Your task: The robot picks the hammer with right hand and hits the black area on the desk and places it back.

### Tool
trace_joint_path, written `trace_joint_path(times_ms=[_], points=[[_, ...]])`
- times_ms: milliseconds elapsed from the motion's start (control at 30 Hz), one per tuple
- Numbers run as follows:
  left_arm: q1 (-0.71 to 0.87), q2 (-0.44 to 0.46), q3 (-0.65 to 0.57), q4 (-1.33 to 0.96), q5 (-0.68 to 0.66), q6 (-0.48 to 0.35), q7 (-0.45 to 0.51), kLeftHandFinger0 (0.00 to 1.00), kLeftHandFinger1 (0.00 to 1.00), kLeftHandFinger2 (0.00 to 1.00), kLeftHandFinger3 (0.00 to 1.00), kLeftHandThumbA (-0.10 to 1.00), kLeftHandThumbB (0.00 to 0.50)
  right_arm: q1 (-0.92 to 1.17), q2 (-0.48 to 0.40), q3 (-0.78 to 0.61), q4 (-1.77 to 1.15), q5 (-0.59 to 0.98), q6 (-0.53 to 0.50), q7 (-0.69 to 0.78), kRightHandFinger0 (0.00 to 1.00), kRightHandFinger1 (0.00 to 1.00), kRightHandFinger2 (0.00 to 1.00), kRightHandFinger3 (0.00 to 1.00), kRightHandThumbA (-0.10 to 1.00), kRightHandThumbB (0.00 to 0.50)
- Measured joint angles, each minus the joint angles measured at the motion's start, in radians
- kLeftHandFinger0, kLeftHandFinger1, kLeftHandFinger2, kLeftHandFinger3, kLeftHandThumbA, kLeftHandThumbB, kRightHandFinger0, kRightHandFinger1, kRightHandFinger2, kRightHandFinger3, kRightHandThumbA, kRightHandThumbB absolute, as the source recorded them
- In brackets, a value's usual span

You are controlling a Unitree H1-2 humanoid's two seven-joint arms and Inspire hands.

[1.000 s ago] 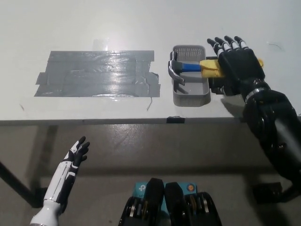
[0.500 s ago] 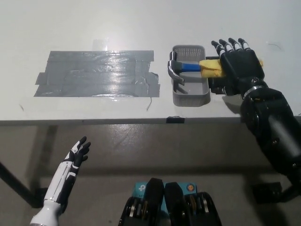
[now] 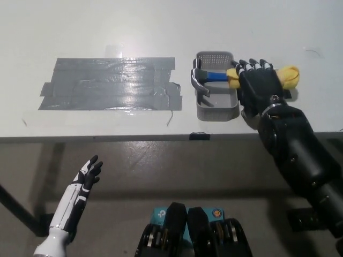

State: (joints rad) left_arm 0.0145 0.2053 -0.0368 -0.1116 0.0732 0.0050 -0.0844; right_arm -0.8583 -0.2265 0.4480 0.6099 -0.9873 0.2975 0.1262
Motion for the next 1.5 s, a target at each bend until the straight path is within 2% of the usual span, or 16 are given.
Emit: trace_joint_path(times_ms=[100, 133, 167, 200, 267, 300, 367, 400, 533, 600, 900, 967, 1000, 1100, 1133, 1500], points=[[0.000, 0.000, 0.002, -0.002, 0.000, 0.000, 0.000, 1.00, 1.00, 1.00, 1.00, 0.98, 0.050, -0.014, 0.006, -0.004, 0.025, 0.004, 0.000, -0.015, 1.00, 1.00, 1.00, 1.00, 0.95, 0.482], [0.000, 0.001, 0.002, -0.003, 0.000, 0.000, 0.000, 1.00, 1.00, 1.00, 1.00, 0.99, 0.050, -0.020, 0.009, -0.004, 0.039, 0.004, 0.001, -0.026, 1.00, 1.00, 1.00, 1.00, 0.84, 0.394], [0.000, 0.001, 0.002, -0.003, 0.000, 0.000, 0.000, 1.00, 1.00, 1.00, 1.00, 1.00, 0.051, -0.025, 0.010, -0.003, 0.054, 0.002, 0.002, -0.038, 0.81, 0.76, 0.81, 0.95, 0.44, 0.313], [0.000, 0.001, 0.002, -0.003, 0.000, 0.000, 0.000, 1.00, 1.00, 1.00, 1.00, 1.00, 0.052, -0.032, 0.013, 0.001, 0.080, -0.002, 0.003, -0.058, 0.35, 0.29, 0.48, 0.67, 0.03, 0.333], [0.000, 0.000, 0.002, -0.002, 0.000, 0.001, 0.000, 1.00, 1.00, 1.00, 1.00, 1.00, 0.051, -0.038, 0.017, 0.002, 0.123, -0.004, 0.003, -0.096, 0.01, 0.01, 0.12, 0.42, -0.10, 0.295], [0.000, 0.000, 0.001, -0.001, 0.000, 0.001, 0.000, 1.00, 1.00, 1.00, 1.00, 0.99, 0.043, -0.038, 0.018, 0.003, 0.142, -0.005, 0.002, -0.116, 0.00, 0.00, 0.07, 0.24, -0.10, 0.286], [0.000, 0.000, 0.001, 0.000, 0.000, 0.001, 0.000, 0.99, 1.00, 1.00, 1.00, 0.99, 0.034, -0.041, 0.021, 0.004, 0.178, -0.005, -0.002, -0.164, 0.00, 0.08, 0.35, 0.14, -0.10, 0.274], [0.000, 0.000, 0.001, 0.000, 0.000, 0.001, 0.000, 0.99, 1.00, 1.00, 1.00, 0.99, 0.035, -0.043, 0.022, 0.005, 0.193, -0.005, -0.005, -0.183, 0.00, 0.08, 0.43, 0.23, -0.10, 0.289], [0.000, 0.001, 0.001, 0.000, 0.000, 0.002, 0.000, 0.97, 1.00, 1.00, 1.00, 1.00, 0.040, -0.050, 0.022, 0.005, 0.244, -0.004, -0.018, -0.267, 0.00, 0.00, 0.28, 0.35, -0.10, 0.317], [0.000, 0.001, 0.001, 0.000, 0.000, 0.002, 0.000, 0.96, 1.00, 1.00, 1.00, 1.00, 0.032, -0.052, 0.022, 0.004, 0.269, -0.002, -0.032, -0.316, 0.00, 0.00, 0.25, 0.27, -0.10, 0.309], [0.000, 0.009, 0.001, 0.000, 0.001, 0.001, 0.000, 0.90, 1.00, 1.00, 1.00, 1.00, 0.002, -0.052, 0.023, -0.014, 0.341, 0.017, -0.097, -0.468, 0.00, 0.00, 0.34, 0.22, -0.10, 0.225], [-0.001, 0.015, 0.002, -0.003, 0.001, 0.000, 0.000, 0.90, 0.99, 1.00, 1.00, 1.00, 0.005, -0.053, 0.027, -0.064, 0.340, 0.050, -0.122, -0.481, 0.00, 0.18, 0.76, 0.18, -0.10, 0.182], [-0.002, 0.019, 0.003, -0.003, 0.001, 0.000, 0.000, 0.89, 0.98, 1.00, 1.00, 1.00, 0.004, -0.053, 0.027, -0.095, 0.333, 0.078, -0.136, -0.476, 0.00, 0.27, 0.81, 0.20, -0.10, 0.188], [-0.002, 0.025, 0.003, -0.003, 0.001, 0.001, 0.000, 0.87, 0.96, 0.97, 1.00, 1.00, 0.027, -0.052, 0.026, -0.159, 0.303, 0.138, -0.146, -0.428, 0.00, 0.52, 0.90, 0.74, -0.10, 0.170], [-0.002, 0.025, 0.003, -0.003, 0.001, 0.001, 0.000, 0.86, 0.95, 0.96, 1.00, 1.00, 0.030, -0.052, 0.025, -0.177, 0.292, 0.157, -0.145, -0.402, 0.01, 0.54, 0.91, 0.79, -0.10, 0.173], [-0.003, 0.024, 0.001, 0.003, 0.001, 0.002, 0.000, 0.81, 0.88, 0.88, 1.00, 1.00, 0.060, -0.066, 0.020, -0.362, 0.243, 0.367, -0.072, -0.129, 0.00, 0.44, 0.83, 0.96, -0.10, 0.197]])
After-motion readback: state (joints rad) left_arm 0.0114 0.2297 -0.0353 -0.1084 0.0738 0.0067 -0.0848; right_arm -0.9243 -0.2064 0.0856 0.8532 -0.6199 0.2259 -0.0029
